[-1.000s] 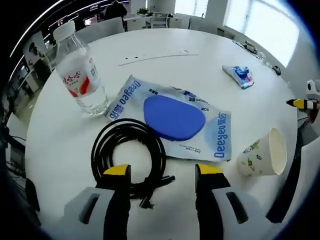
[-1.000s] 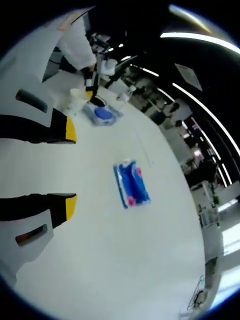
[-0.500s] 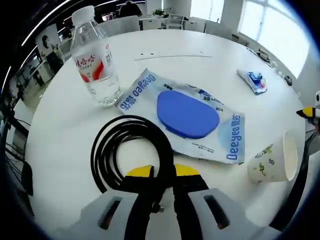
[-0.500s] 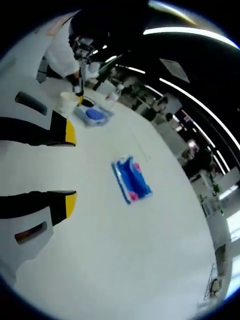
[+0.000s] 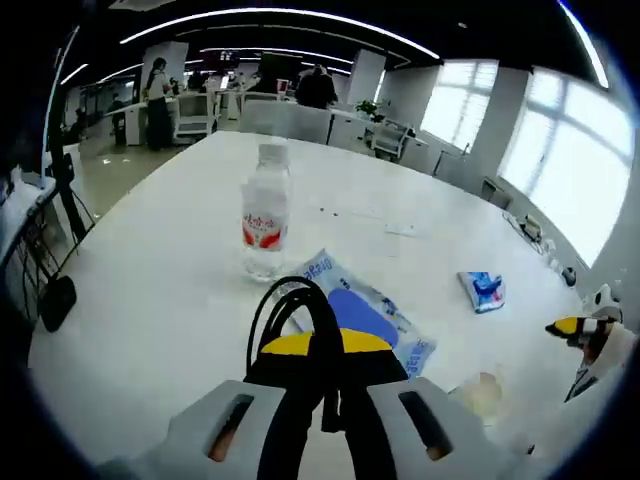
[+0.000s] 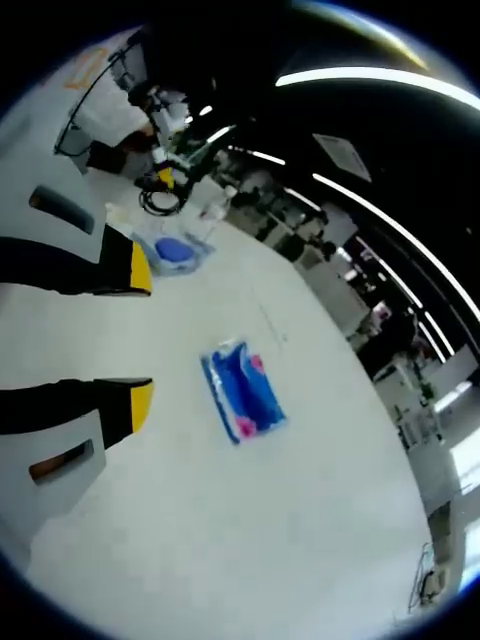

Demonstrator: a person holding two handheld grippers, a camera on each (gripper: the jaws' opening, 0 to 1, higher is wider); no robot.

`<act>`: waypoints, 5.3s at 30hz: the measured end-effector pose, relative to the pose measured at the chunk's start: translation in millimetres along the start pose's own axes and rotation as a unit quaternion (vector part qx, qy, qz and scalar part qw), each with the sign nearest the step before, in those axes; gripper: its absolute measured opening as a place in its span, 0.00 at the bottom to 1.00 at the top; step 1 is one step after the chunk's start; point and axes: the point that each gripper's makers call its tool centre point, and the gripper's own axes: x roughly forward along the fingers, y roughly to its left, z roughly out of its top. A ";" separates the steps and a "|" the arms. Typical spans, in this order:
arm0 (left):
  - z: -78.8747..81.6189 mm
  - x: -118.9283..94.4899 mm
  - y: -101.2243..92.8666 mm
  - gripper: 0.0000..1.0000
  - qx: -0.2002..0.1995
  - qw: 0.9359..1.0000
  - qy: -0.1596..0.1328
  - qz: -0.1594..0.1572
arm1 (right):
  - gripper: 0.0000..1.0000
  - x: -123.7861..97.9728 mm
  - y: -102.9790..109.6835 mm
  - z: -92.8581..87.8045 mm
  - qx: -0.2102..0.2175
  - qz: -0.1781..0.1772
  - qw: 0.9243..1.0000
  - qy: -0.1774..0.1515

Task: Arrange the tabletop items into an orderly group along one side of the table until the central work area is clear of visible clutter.

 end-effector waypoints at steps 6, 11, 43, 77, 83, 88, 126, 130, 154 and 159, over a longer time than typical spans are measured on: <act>54.1 -26.3 -54.8 0.04 0.039 0.996 -0.061 -0.059 | 0.37 9.6 41.4 1.8 0.015 0.080 0.997 0.008; 74.9 -37.2 -128.7 0.05 0.080 0.982 -0.085 -0.145 | 0.44 16.2 89.8 -0.1 0.020 0.151 0.988 0.024; 67.9 -88.9 -318.0 0.04 -0.025 0.860 -0.069 -0.504 | 0.90 -7.2 195.4 52.8 0.281 0.418 0.861 -0.068; 16.1 -40.2 -262.9 0.09 0.012 0.934 -0.027 -0.355 | 0.03 -24.6 140.0 71.0 0.224 0.293 0.926 -0.080; 20.7 -32.2 -232.6 0.24 0.003 0.948 -0.036 -0.315 | 0.03 -24.4 99.4 70.2 0.238 0.242 0.935 -0.098; 26.2 -32.5 -216.8 0.22 -0.020 0.950 -0.041 -0.309 | 0.03 -9.6 57.8 44.3 0.228 0.165 0.958 -0.049; -9.8 -44.1 -205.5 0.15 -0.107 0.950 -0.017 -0.292 | 0.07 44.2 -63.6 -36.2 0.229 -0.054 0.972 0.003; -11.6 -45.2 -201.1 0.14 -0.108 0.951 -0.014 -0.290 | 0.09 44.3 -68.0 -34.5 0.231 -0.067 0.971 -0.011; -9.2 -42.9 -183.2 0.14 -0.134 0.950 -0.024 -0.280 | 0.26 51.6 -76.9 -15.8 0.230 -0.087 0.968 -0.039; -10.9 -39.9 -177.1 0.15 -0.134 0.952 -0.023 -0.275 | 0.27 42.7 -71.6 -15.4 0.215 -0.072 0.973 -0.040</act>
